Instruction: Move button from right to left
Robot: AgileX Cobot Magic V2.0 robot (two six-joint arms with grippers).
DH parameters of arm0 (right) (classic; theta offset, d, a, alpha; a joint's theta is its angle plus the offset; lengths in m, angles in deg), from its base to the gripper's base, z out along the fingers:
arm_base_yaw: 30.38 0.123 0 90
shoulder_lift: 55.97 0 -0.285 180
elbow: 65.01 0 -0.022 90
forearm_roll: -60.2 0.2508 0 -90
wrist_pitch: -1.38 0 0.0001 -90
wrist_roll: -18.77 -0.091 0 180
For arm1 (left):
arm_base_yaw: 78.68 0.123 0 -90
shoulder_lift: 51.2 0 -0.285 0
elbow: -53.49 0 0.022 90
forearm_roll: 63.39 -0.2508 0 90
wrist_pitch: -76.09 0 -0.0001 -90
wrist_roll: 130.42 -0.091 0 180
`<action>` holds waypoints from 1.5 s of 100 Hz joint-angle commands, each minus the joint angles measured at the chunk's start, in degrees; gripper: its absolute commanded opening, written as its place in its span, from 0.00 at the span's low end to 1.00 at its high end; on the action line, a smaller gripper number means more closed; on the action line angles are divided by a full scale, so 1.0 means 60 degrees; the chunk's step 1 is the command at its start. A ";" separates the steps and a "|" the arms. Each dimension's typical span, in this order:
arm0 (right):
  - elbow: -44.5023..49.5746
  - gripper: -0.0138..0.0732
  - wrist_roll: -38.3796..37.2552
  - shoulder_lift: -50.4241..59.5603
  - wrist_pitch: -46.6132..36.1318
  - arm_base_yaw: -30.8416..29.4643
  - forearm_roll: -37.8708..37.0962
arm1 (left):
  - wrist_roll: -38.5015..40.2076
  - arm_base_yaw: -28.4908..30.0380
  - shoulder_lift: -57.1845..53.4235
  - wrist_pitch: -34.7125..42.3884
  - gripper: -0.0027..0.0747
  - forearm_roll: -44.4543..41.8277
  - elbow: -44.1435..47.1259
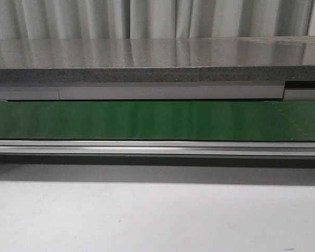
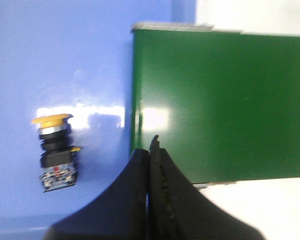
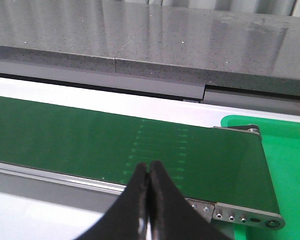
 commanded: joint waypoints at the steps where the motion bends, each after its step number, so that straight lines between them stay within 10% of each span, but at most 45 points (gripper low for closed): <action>1: -0.0232 0.08 0.0061 -0.0061 -0.0728 0.0031 0.0121 | 0.0085 -0.0120 -0.0994 0.0129 0.01 0.1006 -0.0269; 70: -0.0232 0.08 0.0061 -0.0061 -0.0719 0.0031 0.0121 | 0.0533 -0.4860 -0.4022 0.2104 0.01 0.1104 0.0007; 150: -0.0232 0.08 0.0061 -0.0061 -0.0719 0.0031 0.0121 | 0.0854 -0.5227 -0.7701 0.5943 0.01 0.0957 0.5382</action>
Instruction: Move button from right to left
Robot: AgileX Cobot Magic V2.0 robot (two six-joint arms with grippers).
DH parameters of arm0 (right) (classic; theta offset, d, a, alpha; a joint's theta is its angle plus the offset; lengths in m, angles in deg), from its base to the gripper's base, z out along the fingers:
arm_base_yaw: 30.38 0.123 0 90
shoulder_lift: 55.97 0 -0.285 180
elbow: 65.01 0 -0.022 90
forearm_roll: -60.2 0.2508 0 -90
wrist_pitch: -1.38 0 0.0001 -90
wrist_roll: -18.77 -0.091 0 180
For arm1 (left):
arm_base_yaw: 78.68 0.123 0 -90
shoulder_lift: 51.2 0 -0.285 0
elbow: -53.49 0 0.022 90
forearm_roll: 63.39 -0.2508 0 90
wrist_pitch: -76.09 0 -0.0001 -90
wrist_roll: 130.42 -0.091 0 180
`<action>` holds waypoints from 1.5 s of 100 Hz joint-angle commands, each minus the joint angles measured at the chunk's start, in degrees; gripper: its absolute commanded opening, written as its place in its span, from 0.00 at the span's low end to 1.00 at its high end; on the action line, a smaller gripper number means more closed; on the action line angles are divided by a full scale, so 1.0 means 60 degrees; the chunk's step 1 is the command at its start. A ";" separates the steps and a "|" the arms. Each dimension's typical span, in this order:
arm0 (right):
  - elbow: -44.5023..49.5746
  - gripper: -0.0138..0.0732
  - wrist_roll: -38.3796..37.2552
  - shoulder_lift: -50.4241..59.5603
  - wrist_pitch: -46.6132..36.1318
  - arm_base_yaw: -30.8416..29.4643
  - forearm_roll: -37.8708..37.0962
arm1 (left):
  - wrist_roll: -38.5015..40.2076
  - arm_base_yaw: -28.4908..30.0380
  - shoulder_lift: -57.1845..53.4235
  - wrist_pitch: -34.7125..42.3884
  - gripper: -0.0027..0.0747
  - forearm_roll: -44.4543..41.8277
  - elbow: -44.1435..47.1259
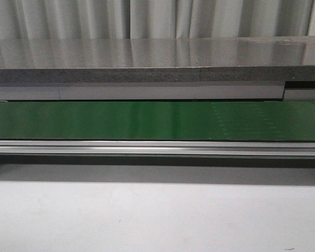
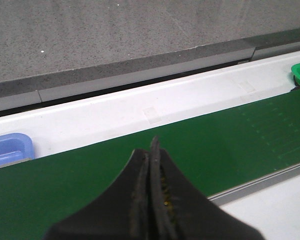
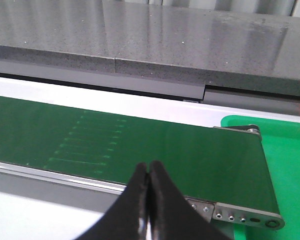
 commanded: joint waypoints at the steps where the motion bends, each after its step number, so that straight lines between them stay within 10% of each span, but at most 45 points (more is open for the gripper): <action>1: -0.0232 0.08 0.0042 -0.0061 -0.0719 0.0031 0.0121 | 0.0098 -0.0090 -0.0582 0.1102 0.01 0.0206 0.0334; 30: -0.0232 0.08 0.0042 -0.0061 -0.0719 0.0031 0.0121 | 0.0160 -0.0090 -0.1894 0.3781 0.01 -0.0056 0.2405; 54: -0.0232 0.08 0.0042 -0.0061 -0.0719 0.0031 0.0121 | 0.3872 0.0164 -0.3228 0.5924 0.01 -0.3695 0.4307; 79: -0.0232 0.08 0.0042 -0.0061 -0.0719 0.0031 0.0121 | 0.4103 0.0897 -0.4755 0.6889 0.01 -0.3860 0.6242; 150: -0.0232 0.08 0.0042 -0.0063 -0.0687 0.0031 0.0121 | 0.4103 0.0916 -0.8848 0.6758 0.01 -0.3802 0.9702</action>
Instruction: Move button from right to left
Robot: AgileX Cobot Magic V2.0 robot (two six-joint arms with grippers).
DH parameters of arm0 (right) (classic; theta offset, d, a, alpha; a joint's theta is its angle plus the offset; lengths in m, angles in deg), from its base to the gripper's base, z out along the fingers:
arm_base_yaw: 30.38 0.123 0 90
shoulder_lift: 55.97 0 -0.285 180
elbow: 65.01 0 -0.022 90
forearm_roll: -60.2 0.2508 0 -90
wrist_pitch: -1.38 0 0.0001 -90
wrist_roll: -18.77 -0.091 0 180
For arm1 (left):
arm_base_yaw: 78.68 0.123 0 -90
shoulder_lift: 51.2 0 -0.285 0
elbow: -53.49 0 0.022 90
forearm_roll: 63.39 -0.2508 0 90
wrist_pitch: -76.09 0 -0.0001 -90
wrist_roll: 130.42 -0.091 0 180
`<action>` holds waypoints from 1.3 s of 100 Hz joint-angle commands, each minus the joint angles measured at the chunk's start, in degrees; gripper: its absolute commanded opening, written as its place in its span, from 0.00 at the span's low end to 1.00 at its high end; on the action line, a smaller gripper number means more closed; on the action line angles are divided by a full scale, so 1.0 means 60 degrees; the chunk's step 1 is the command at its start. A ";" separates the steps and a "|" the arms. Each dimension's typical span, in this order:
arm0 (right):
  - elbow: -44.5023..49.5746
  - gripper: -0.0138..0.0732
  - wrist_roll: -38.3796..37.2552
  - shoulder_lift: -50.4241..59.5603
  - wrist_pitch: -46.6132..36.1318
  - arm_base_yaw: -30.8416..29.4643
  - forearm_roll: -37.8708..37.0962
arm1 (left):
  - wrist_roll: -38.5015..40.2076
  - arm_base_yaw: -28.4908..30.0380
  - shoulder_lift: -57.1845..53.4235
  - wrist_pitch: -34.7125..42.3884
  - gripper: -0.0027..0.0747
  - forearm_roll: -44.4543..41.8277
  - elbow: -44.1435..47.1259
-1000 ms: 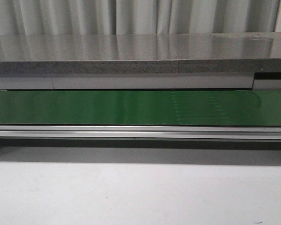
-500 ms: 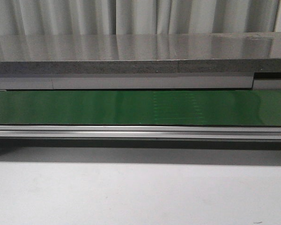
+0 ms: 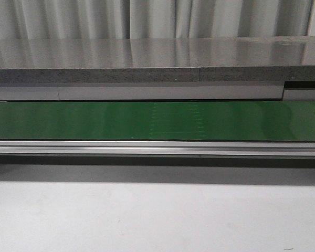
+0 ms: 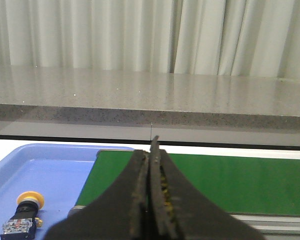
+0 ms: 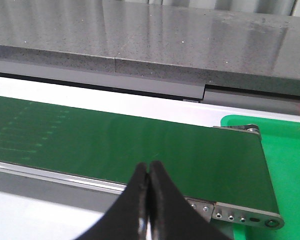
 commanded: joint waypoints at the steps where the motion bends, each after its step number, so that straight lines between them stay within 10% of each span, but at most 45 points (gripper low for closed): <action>1: -0.0232 0.08 0.0041 -0.0069 -0.0687 0.0031 0.0121 | 0.0122 -0.0001 -0.0209 0.0570 0.01 0.0038 0.0422; 99: -0.0171 0.08 0.0041 -0.0070 -0.0918 -0.0020 -0.0061 | 0.0122 -0.0001 -0.0209 0.0565 0.01 0.0038 0.0422; 130: 0.1948 0.08 -0.3249 -0.0014 -0.5406 -0.0089 -0.3554 | 0.0122 -0.0001 -0.0209 0.0565 0.01 0.0038 0.0422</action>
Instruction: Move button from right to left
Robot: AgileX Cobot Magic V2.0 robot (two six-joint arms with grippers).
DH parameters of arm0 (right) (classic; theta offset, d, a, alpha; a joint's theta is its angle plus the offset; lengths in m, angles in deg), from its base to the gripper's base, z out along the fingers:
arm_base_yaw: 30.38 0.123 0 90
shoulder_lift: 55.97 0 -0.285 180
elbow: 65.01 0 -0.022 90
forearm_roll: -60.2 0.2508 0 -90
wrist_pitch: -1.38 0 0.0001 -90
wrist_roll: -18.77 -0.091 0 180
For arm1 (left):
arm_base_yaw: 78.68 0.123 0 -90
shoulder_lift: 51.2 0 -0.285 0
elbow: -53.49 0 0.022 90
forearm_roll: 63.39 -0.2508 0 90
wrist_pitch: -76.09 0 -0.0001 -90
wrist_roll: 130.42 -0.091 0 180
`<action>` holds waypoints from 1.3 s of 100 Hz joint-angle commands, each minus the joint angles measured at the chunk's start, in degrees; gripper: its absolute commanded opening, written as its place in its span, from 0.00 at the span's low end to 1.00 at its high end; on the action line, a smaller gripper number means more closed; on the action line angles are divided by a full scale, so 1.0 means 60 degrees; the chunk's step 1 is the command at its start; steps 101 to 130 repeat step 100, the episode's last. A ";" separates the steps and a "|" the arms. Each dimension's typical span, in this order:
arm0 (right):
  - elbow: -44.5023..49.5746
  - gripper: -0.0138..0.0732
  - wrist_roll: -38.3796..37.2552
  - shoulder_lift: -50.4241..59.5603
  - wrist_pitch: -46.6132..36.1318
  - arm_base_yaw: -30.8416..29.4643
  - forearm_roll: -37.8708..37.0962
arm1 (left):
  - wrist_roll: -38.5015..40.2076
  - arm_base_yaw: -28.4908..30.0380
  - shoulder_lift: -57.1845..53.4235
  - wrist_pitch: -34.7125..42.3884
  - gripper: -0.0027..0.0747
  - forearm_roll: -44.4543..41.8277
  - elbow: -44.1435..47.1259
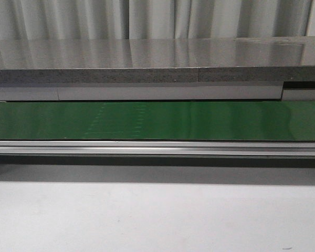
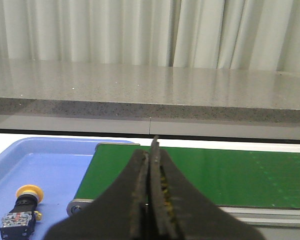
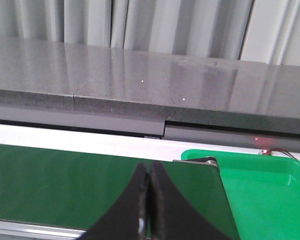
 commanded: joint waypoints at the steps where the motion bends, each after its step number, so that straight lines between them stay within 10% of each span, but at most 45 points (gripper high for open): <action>1: 0.0398 0.08 -0.0759 -0.0011 -0.1840 -0.0075 -0.0724 | 0.0122 -0.0001 -0.0209 0.0757 0.01 0.0038 0.0422; 130: 0.1538 0.08 -0.0724 0.2079 -0.0339 -0.0353 -0.0543 | 0.0122 -0.0001 -0.0209 0.0716 0.01 0.0038 0.0422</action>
